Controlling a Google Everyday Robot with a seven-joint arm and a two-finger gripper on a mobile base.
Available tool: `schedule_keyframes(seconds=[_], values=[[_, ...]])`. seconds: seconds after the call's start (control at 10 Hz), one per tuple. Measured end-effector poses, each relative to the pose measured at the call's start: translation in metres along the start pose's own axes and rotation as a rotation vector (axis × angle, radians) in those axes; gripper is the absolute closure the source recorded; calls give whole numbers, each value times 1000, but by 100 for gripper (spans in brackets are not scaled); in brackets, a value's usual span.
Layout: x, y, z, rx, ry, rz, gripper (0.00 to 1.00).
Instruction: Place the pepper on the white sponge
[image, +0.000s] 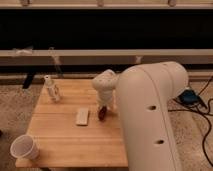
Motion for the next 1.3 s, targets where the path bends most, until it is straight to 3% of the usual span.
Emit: schedule_keyframes(seconds=[0.3, 0.5, 0.7, 0.9, 1.3], values=[[10, 8, -5, -5, 6, -45, 85], [20, 16, -14, -5, 1, -87, 99], [33, 31, -28, -3, -25, -149, 100], [52, 68, -45, -6, -60, -250, 100], [71, 127, -62, -13, -101, -403, 100]])
